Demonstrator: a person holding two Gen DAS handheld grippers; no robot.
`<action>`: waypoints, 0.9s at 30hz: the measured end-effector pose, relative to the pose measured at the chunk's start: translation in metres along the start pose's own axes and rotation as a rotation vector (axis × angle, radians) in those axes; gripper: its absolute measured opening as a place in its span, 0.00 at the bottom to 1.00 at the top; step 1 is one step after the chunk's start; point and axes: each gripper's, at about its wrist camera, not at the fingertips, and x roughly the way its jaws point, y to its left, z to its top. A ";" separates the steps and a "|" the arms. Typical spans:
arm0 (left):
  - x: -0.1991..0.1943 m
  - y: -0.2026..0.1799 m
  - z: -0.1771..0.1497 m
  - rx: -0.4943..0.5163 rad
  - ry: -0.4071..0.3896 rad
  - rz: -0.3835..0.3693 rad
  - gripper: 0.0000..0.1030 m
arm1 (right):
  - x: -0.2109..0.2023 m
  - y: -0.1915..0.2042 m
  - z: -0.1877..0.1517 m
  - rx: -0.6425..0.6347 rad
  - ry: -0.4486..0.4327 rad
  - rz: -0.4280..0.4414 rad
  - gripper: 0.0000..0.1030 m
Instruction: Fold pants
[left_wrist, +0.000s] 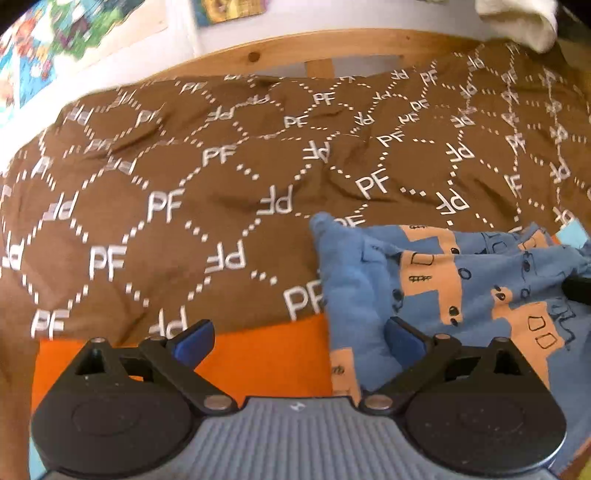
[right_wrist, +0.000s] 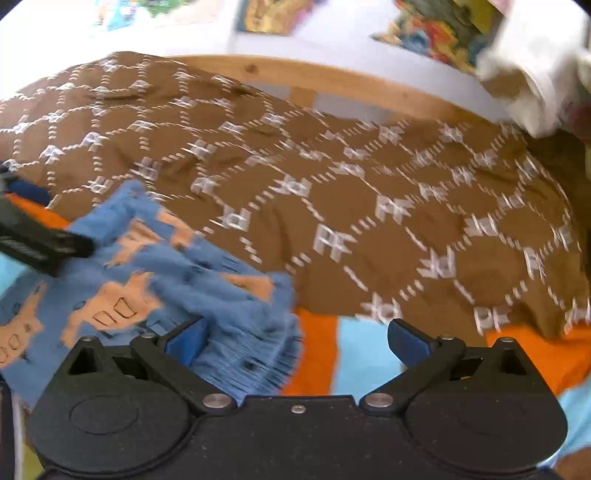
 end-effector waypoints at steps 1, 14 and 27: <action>-0.002 0.005 -0.001 -0.023 0.011 -0.009 0.98 | -0.003 -0.003 0.001 0.039 0.010 -0.006 0.99; -0.046 0.010 -0.041 -0.053 0.126 -0.108 0.99 | -0.043 0.042 -0.031 -0.116 0.048 0.017 0.99; -0.035 0.022 -0.048 -0.177 0.220 -0.112 1.00 | -0.057 0.029 -0.021 -0.027 0.013 -0.017 0.99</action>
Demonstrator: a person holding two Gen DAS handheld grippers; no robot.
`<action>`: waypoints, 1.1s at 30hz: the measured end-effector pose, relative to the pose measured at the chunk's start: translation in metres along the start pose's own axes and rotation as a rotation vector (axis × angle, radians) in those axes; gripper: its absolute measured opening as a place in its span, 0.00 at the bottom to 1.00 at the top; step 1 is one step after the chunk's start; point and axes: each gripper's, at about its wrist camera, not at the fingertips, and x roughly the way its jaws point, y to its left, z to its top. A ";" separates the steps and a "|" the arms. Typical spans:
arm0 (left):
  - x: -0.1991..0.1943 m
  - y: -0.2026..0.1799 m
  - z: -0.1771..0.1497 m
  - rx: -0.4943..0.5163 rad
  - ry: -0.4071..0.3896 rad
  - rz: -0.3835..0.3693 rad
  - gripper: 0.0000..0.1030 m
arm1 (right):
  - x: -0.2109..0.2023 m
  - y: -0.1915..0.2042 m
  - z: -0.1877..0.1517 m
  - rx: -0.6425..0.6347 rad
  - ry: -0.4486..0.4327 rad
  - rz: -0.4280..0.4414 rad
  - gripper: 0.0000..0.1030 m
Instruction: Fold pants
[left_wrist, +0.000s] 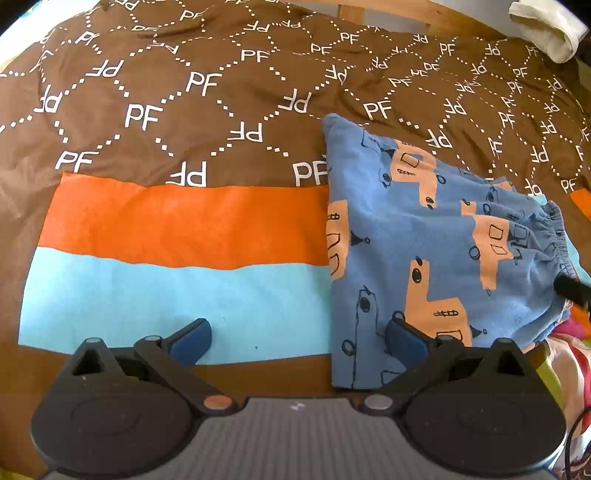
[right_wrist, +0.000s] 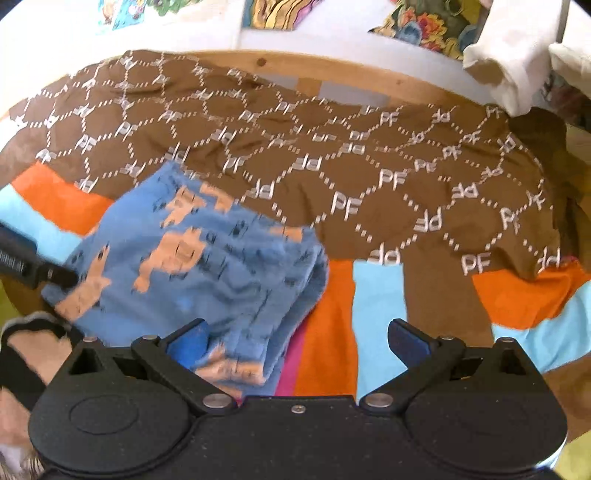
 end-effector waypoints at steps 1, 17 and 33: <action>0.000 0.000 0.000 -0.001 0.002 -0.001 1.00 | 0.002 -0.001 0.004 0.003 -0.005 0.004 0.99; 0.000 -0.002 0.001 -0.007 -0.002 -0.001 1.00 | 0.026 -0.015 0.011 0.046 0.085 -0.002 0.99; -0.005 0.018 0.012 -0.172 -0.142 -0.317 1.00 | 0.076 -0.062 0.029 0.227 0.157 0.480 0.99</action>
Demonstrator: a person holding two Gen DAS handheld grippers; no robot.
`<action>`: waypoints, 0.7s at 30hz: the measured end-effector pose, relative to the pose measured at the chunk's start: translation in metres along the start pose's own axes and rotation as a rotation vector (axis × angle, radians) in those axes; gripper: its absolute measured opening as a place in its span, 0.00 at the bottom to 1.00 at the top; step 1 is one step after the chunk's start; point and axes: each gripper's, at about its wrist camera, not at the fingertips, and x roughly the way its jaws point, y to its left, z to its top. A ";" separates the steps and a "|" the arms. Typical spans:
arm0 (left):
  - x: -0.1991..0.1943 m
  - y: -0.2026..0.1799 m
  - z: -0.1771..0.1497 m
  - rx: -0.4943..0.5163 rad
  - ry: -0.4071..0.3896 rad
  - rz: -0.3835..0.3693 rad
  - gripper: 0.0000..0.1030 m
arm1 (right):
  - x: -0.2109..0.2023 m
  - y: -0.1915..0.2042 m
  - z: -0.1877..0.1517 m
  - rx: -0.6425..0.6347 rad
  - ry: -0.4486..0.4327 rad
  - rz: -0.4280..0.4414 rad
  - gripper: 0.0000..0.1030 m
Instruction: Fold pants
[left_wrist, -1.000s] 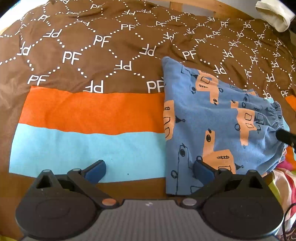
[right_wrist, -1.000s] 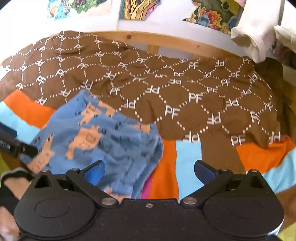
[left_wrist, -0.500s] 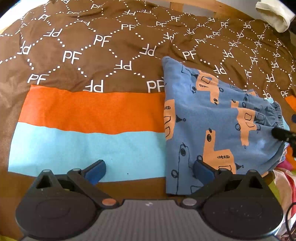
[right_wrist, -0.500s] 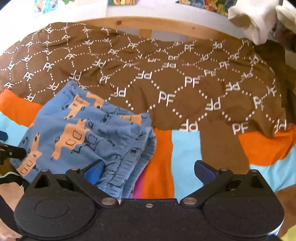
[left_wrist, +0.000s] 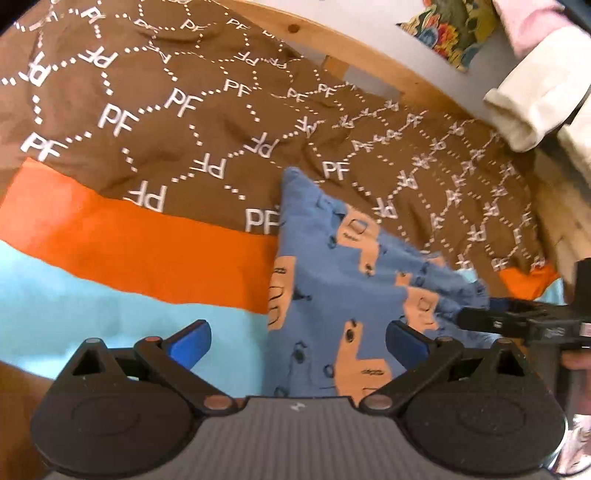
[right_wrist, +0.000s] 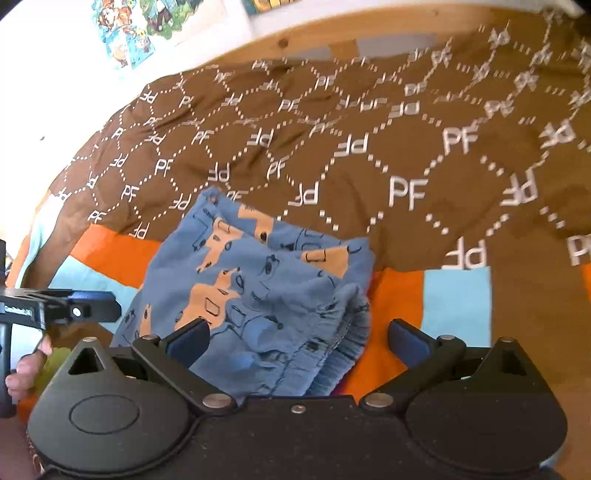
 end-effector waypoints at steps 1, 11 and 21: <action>0.002 0.002 0.000 -0.016 -0.007 -0.018 1.00 | 0.002 -0.006 0.001 0.025 -0.011 0.018 0.99; 0.017 0.010 0.000 -0.099 -0.008 -0.159 1.00 | 0.017 -0.035 0.004 0.234 -0.099 0.194 0.99; 0.024 0.021 -0.002 -0.204 0.071 -0.220 0.98 | 0.013 -0.043 -0.003 0.375 -0.094 0.341 0.99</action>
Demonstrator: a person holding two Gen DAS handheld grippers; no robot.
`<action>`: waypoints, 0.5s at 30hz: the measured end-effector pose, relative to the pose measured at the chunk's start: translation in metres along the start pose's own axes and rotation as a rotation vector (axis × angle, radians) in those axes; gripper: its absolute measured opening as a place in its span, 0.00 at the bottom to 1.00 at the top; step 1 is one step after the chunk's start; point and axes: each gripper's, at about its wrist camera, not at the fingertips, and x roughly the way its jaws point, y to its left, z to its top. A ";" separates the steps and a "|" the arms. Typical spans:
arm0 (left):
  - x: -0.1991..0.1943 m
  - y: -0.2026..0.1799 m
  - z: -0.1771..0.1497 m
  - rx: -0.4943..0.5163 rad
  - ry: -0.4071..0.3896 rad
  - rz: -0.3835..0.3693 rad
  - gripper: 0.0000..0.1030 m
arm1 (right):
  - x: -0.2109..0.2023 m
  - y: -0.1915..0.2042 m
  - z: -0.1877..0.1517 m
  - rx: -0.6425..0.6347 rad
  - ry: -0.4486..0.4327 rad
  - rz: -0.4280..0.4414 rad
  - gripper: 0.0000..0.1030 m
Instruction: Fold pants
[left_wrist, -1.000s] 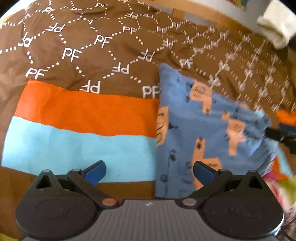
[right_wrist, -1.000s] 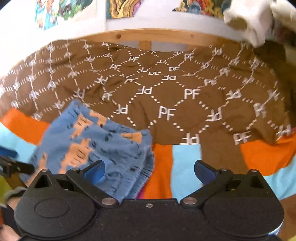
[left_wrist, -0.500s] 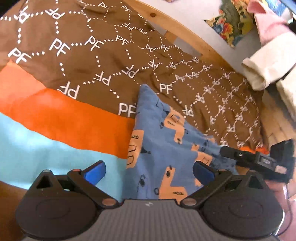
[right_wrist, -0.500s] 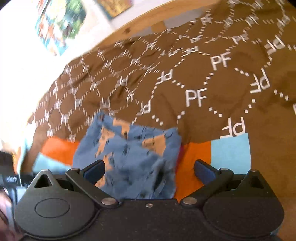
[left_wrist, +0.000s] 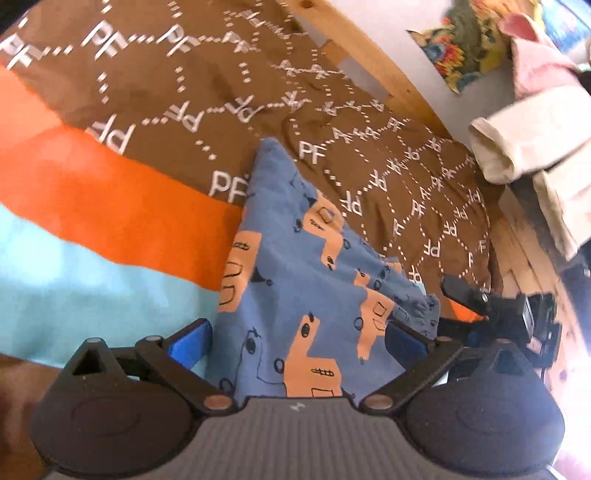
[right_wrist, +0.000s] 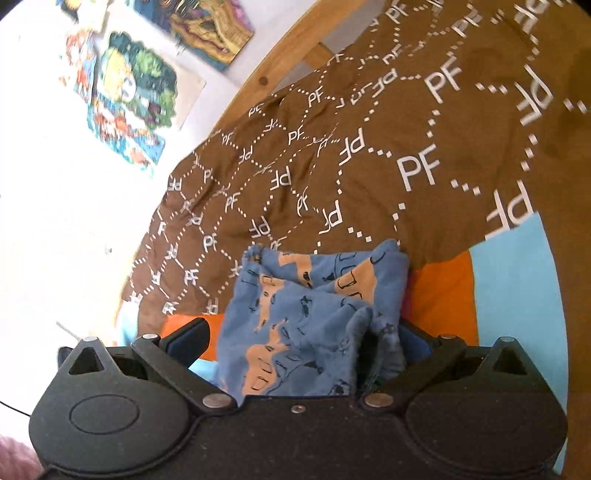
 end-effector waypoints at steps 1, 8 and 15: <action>0.000 0.003 0.001 -0.018 0.004 -0.004 0.97 | 0.000 0.001 0.000 -0.004 0.003 -0.007 0.99; 0.003 0.013 0.006 -0.069 0.012 0.004 0.75 | -0.001 0.008 -0.009 -0.044 -0.018 -0.117 0.82; 0.003 0.016 0.007 -0.064 0.015 0.045 0.48 | -0.011 -0.001 -0.016 0.009 -0.067 -0.193 0.44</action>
